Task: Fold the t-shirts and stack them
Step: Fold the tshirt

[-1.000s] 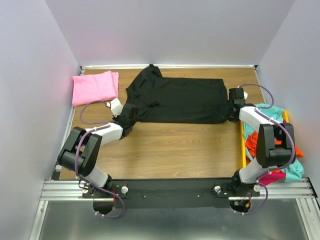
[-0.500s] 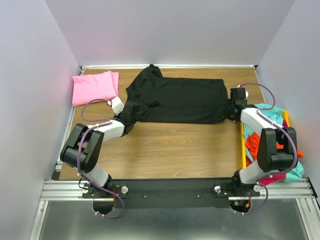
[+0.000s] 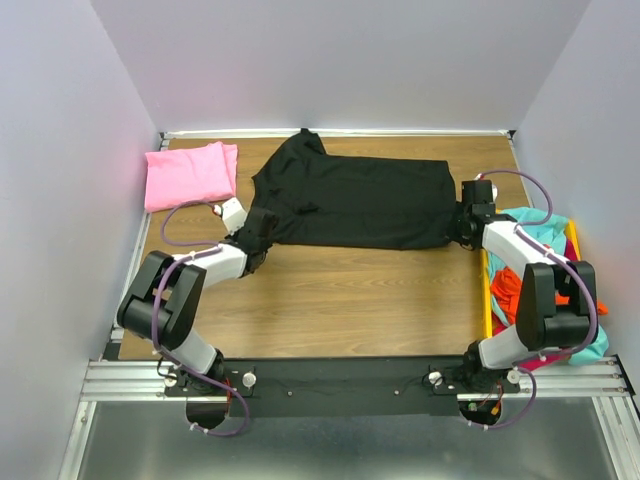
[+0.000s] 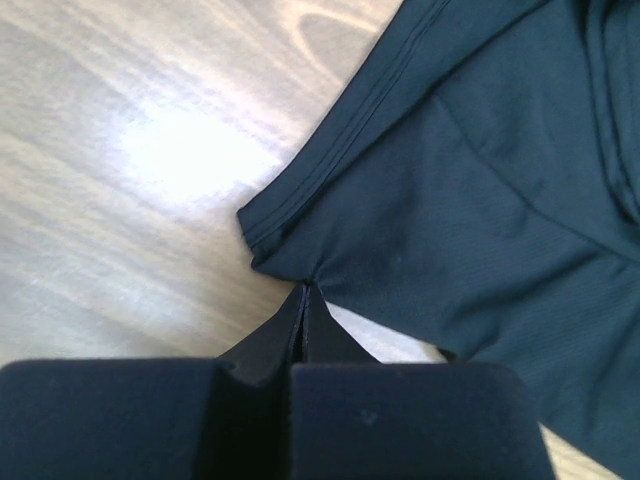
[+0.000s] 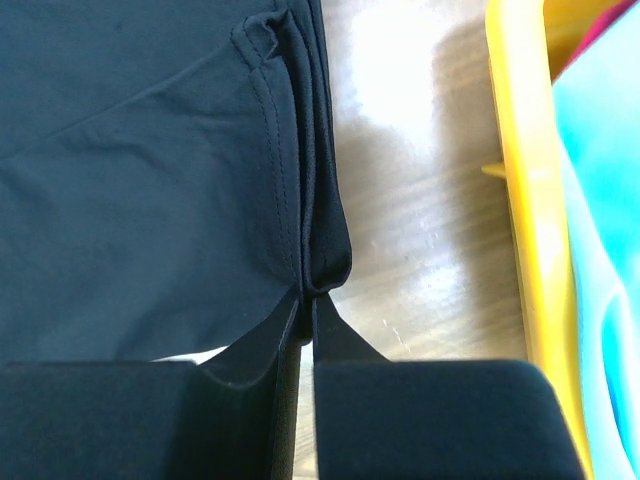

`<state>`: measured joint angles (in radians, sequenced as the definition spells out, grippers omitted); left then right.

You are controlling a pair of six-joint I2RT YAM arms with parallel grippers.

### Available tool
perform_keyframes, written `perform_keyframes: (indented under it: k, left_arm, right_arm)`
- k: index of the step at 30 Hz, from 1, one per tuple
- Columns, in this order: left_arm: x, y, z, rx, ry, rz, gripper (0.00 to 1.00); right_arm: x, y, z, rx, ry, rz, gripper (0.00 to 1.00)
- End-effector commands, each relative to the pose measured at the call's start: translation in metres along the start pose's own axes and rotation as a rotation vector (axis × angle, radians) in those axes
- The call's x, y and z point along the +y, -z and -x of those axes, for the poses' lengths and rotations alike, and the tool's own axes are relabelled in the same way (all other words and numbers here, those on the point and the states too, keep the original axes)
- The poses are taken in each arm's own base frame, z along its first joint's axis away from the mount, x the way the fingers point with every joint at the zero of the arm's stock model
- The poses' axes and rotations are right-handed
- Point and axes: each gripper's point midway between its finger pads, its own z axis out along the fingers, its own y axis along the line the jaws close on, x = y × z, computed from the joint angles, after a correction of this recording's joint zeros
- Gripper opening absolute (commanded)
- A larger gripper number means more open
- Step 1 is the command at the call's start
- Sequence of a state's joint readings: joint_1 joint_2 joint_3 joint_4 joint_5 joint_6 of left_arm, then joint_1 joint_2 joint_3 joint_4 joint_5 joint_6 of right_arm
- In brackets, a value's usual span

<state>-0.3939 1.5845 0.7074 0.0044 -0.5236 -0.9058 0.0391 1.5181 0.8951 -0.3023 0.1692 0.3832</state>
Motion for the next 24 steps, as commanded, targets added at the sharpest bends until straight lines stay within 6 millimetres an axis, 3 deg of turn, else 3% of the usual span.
perform_keyframes:
  k: [1,6,12,15,24]
  left_arm:
    - [0.016,0.008,0.006,-0.035,-0.012,0.025,0.00]
    - [0.023,0.020,0.007,-0.044,-0.007,0.004,0.00]
    - [0.018,0.033,0.022,-0.090,0.033,-0.048,0.00]
    - [0.017,0.032,0.022,-0.091,0.023,-0.046,0.00]
    - [-0.011,0.016,0.024,-0.057,0.005,-0.076,0.03]
  right_arm:
    - [-0.007,0.008,-0.001,-0.027,0.003,-0.018,0.13]
    - [-0.012,0.015,-0.006,-0.037,-0.010,-0.025,0.13]
    - [-0.018,0.016,-0.017,-0.021,-0.020,-0.046,0.13]
    - [-0.020,0.017,-0.019,-0.019,-0.024,-0.051,0.13]
    - [-0.016,0.020,-0.017,-0.021,-0.023,-0.027,0.13]
